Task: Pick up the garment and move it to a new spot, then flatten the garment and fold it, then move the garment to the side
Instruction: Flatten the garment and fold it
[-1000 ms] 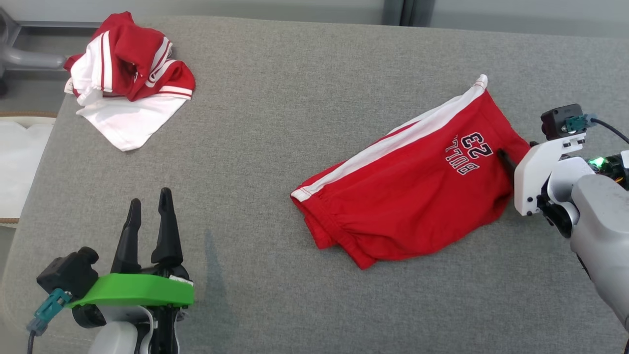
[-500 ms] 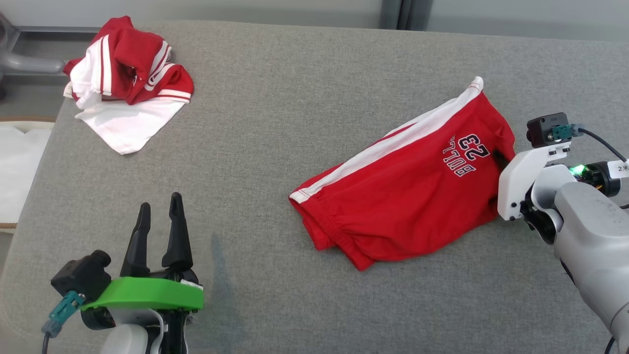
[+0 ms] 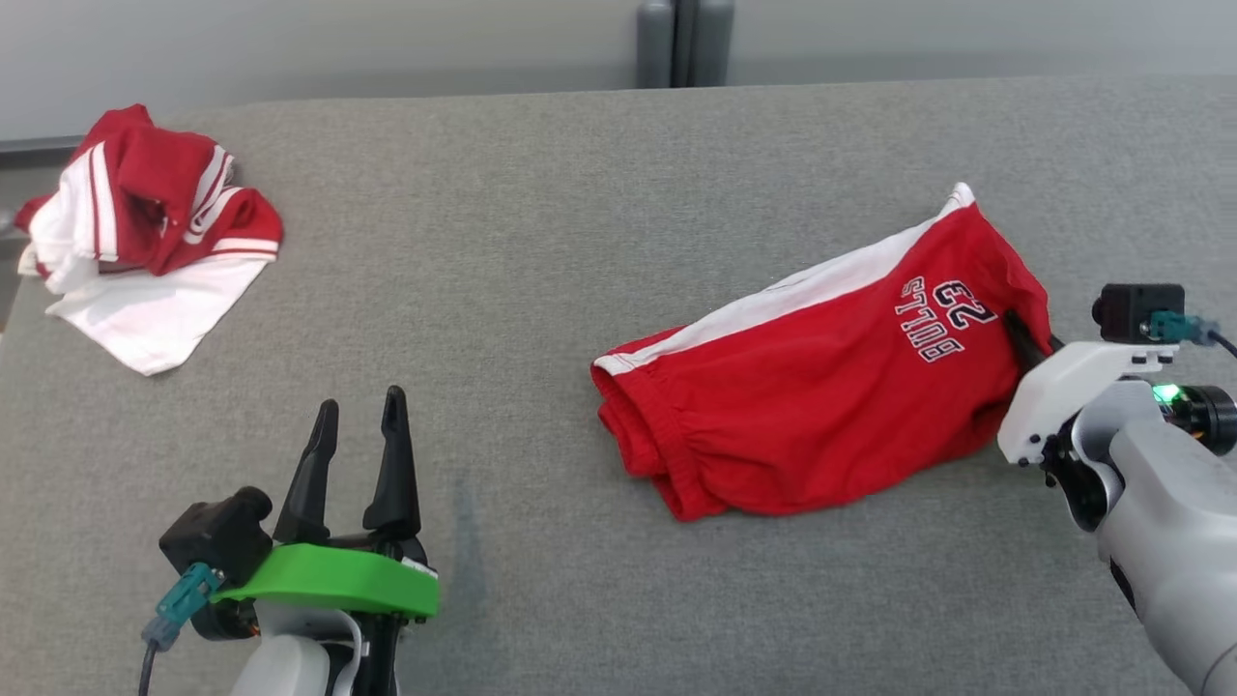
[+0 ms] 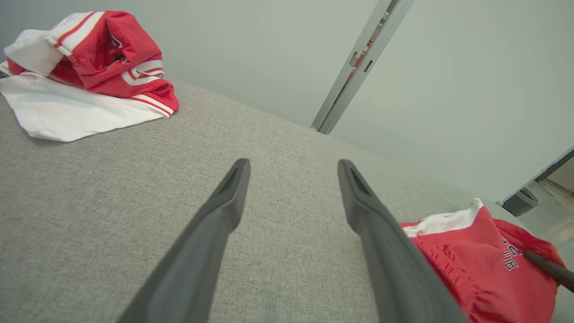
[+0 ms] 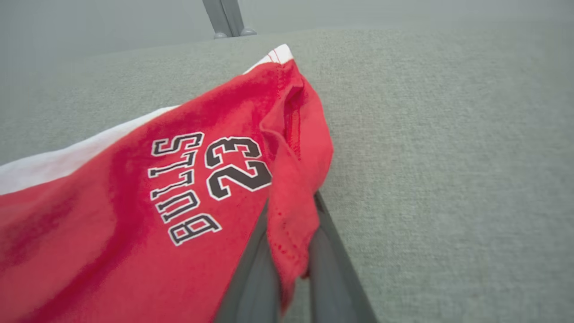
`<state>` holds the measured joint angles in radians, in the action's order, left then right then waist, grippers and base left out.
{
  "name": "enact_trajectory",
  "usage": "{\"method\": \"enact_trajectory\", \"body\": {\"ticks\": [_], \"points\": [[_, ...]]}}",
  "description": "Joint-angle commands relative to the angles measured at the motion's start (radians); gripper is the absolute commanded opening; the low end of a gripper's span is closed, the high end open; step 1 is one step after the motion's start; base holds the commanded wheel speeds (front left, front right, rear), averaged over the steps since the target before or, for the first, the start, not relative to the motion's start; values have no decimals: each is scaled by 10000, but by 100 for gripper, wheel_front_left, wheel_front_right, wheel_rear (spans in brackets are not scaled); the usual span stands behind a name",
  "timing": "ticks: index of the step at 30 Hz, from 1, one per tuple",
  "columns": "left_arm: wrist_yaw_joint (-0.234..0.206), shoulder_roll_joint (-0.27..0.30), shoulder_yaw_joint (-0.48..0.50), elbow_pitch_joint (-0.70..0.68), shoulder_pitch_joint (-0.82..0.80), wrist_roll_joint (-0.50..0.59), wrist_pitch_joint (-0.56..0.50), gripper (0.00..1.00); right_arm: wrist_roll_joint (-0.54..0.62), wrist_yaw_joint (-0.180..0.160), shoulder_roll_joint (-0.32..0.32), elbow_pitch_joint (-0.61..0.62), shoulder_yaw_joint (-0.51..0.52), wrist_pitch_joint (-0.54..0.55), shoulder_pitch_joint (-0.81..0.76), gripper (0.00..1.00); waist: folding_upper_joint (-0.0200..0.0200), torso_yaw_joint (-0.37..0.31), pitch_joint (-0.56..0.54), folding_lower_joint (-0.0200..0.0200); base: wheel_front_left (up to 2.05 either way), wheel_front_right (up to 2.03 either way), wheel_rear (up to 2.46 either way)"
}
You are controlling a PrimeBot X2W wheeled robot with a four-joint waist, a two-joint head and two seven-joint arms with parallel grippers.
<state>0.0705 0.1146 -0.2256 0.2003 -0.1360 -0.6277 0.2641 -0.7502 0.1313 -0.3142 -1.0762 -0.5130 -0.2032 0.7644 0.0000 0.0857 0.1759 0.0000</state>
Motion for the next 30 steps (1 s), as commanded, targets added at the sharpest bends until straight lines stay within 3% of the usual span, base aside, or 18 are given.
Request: {"method": "enact_trajectory", "body": {"ticks": [1, 7, 14, 24, 30], "points": [[34, -2, -4, 45, -75, 65, 3, 100, -148, -12, -46, 22, 140, -174, -342, 0, 0, -683, -259, 0, 0, 0, 0], [22, -101, -178, 157, -30, 320, 3, 100, -468, -12, 68, 308, 760, -549, -1167, 0, 0, -1361, -300, 0, 0, 0, 0], [33, -210, -291, 279, -34, 474, 5, 100, -169, -12, 345, 895, 1677, -621, -1752, 0, 0, -1594, -362, 0, 0, 0, 0], [108, -360, -377, 406, -67, 472, 5, 100, 1148, -12, 736, 1763, 2545, -627, -1623, 0, 0, -1217, -475, 0, 0, 0, 0], [137, -453, -287, 451, 24, 454, 5, 100, 1957, -12, 1446, 2496, 1875, -509, -1136, 0, 0, -853, -665, 0, 0, 0, 0]]}}
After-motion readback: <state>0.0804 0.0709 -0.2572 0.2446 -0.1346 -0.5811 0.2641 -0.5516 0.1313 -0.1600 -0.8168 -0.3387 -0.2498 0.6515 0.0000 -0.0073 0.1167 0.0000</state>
